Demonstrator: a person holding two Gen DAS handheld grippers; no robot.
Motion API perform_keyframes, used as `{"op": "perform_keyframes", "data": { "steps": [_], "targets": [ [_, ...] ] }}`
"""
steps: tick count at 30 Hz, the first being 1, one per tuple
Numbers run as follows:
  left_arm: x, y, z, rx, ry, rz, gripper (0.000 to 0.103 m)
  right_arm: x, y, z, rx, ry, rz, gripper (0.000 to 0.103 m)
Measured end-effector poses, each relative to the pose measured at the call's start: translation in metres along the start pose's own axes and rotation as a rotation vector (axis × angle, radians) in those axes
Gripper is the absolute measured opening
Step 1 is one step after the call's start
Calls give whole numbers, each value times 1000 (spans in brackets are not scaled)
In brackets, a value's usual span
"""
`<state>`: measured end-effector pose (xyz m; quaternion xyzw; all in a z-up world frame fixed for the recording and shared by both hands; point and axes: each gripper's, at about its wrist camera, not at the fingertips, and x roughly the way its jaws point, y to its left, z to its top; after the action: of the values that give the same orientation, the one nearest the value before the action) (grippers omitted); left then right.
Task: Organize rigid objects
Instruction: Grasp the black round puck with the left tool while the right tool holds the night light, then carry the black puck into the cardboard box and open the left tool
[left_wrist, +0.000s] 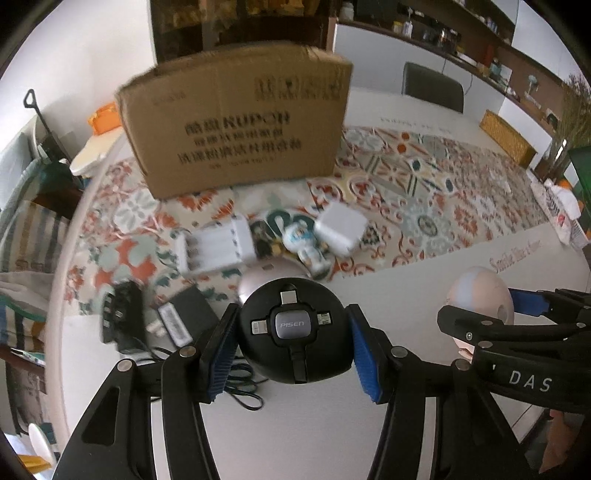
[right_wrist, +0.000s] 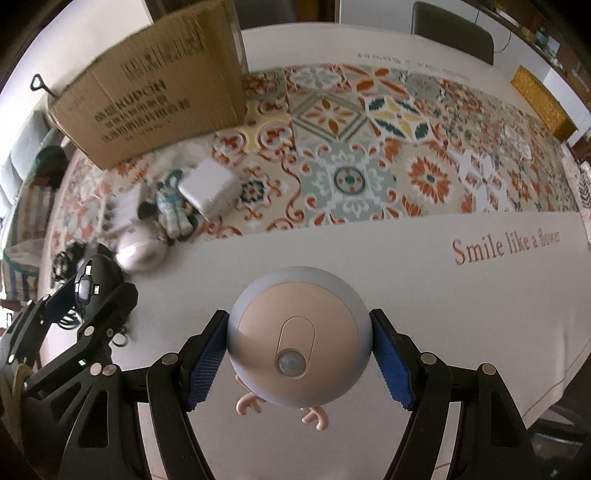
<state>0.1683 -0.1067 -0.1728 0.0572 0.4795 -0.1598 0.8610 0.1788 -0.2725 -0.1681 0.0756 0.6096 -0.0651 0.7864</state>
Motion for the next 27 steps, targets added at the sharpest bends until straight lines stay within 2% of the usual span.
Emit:
{"op": "perform_keyframes", "data": {
  "steps": [17, 27],
  "targets": [
    [-88, 41, 48, -59, -193, 78, 56, -89, 46, 38, -66, -258, 82, 74],
    [-114, 69, 70, -108, -240, 76, 56, -123, 73, 56, -94, -346, 158, 74]
  ]
}}
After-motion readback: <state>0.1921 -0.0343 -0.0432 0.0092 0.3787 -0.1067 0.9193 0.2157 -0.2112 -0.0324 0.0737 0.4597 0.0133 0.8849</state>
